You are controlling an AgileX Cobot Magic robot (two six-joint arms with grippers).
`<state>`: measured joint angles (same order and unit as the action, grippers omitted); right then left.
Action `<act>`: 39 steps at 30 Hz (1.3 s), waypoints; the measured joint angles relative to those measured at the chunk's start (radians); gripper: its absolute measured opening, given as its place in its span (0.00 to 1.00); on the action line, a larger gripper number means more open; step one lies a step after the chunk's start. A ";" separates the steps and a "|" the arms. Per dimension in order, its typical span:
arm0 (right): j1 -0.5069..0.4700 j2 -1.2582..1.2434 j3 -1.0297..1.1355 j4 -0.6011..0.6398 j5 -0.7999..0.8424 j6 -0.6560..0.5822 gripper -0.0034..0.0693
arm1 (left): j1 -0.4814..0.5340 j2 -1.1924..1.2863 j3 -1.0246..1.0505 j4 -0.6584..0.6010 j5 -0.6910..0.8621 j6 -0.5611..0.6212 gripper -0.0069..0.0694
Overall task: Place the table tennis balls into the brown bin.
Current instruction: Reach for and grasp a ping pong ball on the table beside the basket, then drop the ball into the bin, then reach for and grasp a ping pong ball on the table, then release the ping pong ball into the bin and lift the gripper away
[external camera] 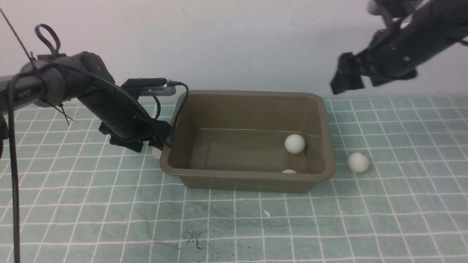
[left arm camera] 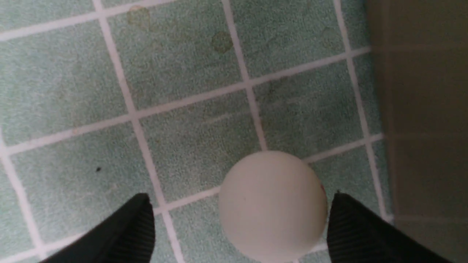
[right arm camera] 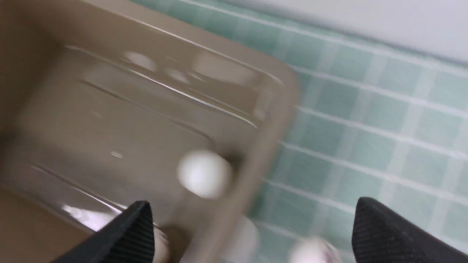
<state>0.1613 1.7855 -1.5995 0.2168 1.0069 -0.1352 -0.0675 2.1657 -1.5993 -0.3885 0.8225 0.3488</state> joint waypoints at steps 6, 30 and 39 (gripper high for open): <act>-0.085 0.082 0.030 -0.010 0.064 0.036 0.93 | 0.002 0.028 -0.023 0.050 0.035 -0.044 0.54; -0.064 0.142 0.081 0.079 0.040 0.041 0.54 | -0.228 0.033 -0.278 0.109 0.320 -0.038 0.80; 0.136 0.136 -0.077 0.177 -0.030 -0.018 0.61 | -0.141 -0.012 -0.278 0.208 0.394 -0.141 0.17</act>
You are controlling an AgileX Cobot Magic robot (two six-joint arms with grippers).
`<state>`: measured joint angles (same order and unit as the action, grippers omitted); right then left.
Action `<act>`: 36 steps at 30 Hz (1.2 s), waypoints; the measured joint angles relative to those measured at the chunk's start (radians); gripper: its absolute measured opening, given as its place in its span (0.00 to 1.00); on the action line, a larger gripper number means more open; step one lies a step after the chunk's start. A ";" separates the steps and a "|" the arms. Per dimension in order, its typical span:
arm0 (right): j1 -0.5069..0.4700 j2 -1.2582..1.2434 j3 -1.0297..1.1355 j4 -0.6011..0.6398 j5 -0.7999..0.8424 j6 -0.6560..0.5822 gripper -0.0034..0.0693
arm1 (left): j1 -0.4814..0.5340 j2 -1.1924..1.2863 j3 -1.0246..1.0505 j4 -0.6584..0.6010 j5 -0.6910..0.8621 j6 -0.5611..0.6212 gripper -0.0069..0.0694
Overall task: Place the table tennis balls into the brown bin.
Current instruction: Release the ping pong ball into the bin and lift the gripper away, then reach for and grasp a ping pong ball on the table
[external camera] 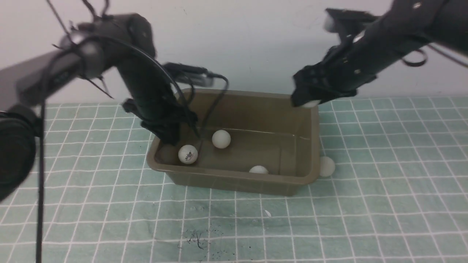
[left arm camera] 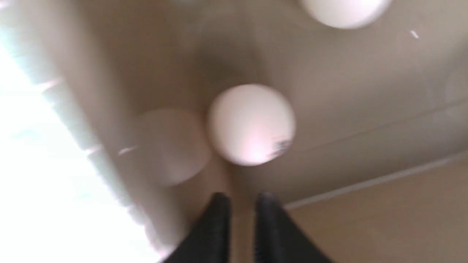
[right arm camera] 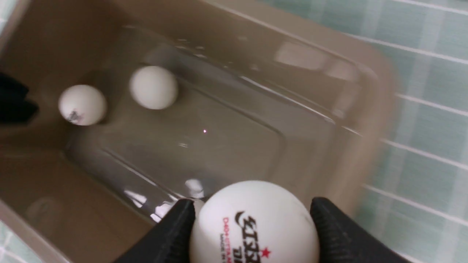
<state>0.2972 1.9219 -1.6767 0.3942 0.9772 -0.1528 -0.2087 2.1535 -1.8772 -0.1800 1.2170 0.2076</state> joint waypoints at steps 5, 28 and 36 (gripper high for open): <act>0.051 0.067 -0.080 -0.153 0.070 0.069 0.88 | 0.091 -0.141 0.000 -0.027 0.007 -0.004 0.08; -0.118 0.129 0.247 0.018 -0.135 0.037 0.71 | 0.344 -0.437 0.349 -0.104 -0.012 0.033 0.08; -0.130 0.119 0.192 -0.105 -0.019 0.083 0.54 | 0.341 -0.440 0.349 -0.109 0.008 0.043 0.08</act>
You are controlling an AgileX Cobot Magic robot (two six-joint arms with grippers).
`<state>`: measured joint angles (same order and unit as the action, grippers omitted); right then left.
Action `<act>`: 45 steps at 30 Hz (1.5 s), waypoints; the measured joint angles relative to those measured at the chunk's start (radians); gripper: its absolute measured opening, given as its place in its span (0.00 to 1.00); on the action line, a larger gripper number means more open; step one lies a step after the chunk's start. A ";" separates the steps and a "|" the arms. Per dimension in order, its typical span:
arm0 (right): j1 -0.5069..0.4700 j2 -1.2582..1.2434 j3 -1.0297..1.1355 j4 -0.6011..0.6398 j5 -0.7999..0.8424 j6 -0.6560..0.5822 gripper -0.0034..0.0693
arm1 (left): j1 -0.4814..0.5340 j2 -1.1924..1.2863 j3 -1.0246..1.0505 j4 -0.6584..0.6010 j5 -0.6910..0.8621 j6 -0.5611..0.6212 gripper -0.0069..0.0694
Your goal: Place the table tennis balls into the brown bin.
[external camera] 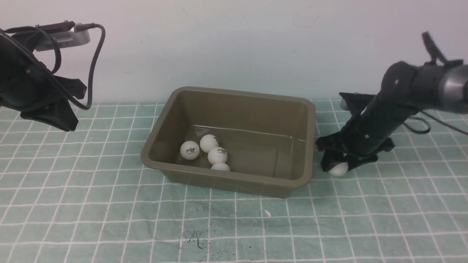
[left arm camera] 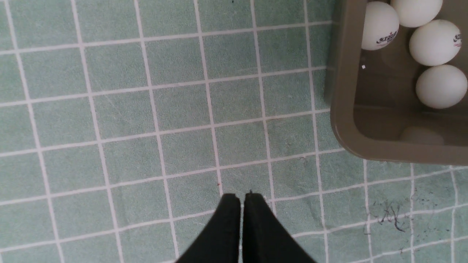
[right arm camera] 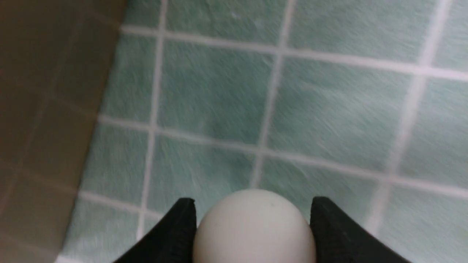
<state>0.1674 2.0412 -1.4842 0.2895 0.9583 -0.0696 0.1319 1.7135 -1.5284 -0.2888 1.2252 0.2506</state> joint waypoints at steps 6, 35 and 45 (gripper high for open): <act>0.026 -0.152 -0.096 0.035 0.045 0.058 0.54 | 0.000 -0.022 0.000 -0.043 0.000 0.007 0.08; 0.186 -1.274 0.191 -0.436 -0.005 0.353 0.03 | -0.146 -0.515 0.000 -0.168 0.029 0.124 0.08; 0.187 -2.041 0.935 -0.530 -0.581 0.425 0.03 | -0.208 -0.897 0.236 -0.176 -0.126 0.083 0.08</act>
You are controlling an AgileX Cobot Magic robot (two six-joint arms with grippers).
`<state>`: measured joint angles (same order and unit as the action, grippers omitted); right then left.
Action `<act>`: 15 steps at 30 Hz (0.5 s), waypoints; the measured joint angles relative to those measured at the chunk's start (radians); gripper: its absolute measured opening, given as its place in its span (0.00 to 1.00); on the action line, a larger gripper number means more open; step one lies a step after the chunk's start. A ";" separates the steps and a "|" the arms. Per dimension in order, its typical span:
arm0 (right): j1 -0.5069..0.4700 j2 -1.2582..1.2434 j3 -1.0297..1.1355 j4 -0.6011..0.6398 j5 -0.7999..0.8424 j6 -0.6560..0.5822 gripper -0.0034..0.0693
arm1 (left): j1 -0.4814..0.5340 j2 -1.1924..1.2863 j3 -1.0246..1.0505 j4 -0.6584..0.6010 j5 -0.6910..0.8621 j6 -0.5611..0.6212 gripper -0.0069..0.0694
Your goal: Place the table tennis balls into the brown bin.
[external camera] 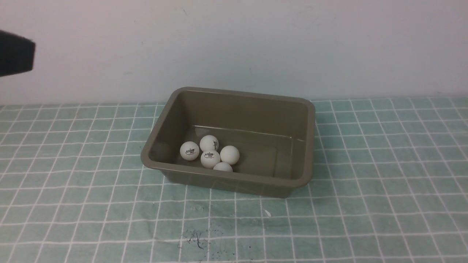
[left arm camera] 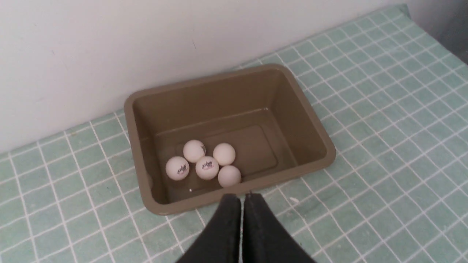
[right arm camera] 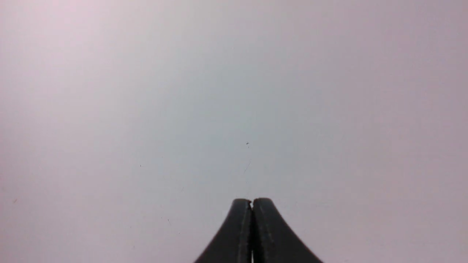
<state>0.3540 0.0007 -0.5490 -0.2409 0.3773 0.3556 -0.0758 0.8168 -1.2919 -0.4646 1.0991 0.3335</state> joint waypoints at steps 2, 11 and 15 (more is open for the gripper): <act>0.000 -0.018 0.049 -0.032 -0.046 0.029 0.03 | 0.000 -0.090 0.096 -0.002 -0.085 -0.001 0.08; 0.000 -0.020 0.088 -0.085 -0.060 0.052 0.03 | -0.001 -0.574 0.540 -0.002 -0.251 0.007 0.08; 0.000 -0.020 0.088 -0.086 -0.036 0.052 0.03 | -0.001 -0.715 0.643 -0.005 -0.311 0.008 0.08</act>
<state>0.3540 -0.0191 -0.4610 -0.3267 0.3413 0.4077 -0.0769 0.1013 -0.6489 -0.4701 0.7879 0.3416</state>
